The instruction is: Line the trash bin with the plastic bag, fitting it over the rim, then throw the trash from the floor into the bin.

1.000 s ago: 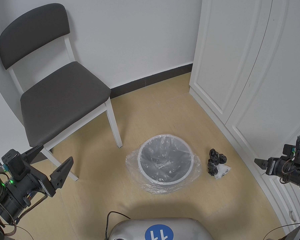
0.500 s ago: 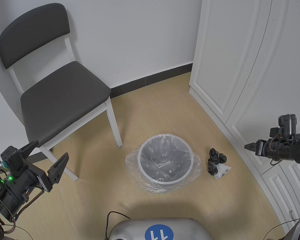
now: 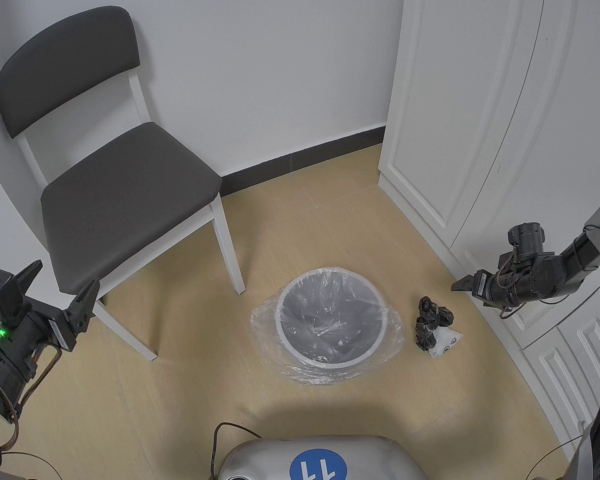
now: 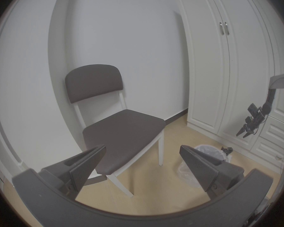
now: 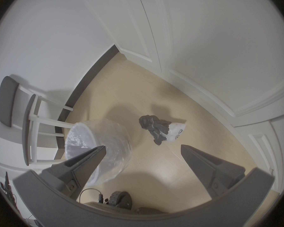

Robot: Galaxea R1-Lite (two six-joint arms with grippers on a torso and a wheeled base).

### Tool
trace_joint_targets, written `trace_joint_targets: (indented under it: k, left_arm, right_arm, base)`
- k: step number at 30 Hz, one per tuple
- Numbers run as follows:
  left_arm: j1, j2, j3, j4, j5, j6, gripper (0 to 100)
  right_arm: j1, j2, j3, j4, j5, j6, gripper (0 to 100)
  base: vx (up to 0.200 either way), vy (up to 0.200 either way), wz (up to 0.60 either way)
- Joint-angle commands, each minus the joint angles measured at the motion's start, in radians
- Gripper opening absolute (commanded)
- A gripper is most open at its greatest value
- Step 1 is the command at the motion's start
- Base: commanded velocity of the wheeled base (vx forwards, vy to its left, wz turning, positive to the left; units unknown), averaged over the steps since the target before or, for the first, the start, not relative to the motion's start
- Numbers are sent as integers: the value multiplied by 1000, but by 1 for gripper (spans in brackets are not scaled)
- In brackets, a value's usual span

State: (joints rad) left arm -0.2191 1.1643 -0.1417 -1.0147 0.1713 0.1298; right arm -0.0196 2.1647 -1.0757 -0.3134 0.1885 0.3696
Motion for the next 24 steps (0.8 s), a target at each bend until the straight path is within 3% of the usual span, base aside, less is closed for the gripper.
trace_joint_targets:
  k: [1,7,13,19,24]
  left_arm:
    - [84,-1,-38,-1,-4,4,100]
    - [80,-1,-30,1,-4,8,100]
    - [80,8,-24,5,-4,8,100]
    - [78,12,-18,7,-4,7,100]
    - [73,12,-15,5,-4,10,100]
  right_arm:
    - [1,280,-247,-4,2,0,100]
    - [21,408,-389,-9,-1,19,100]
    - [58,534,-469,-119,-147,72,100]
    - [73,619,-559,-161,-196,83,100]
    - [86,643,-609,-154,-199,74,100]
  base:
    - [0,0,0]
    - [0,0,0]
    - [0,0,0]
    - [0,0,0]
    - [0,0,0]
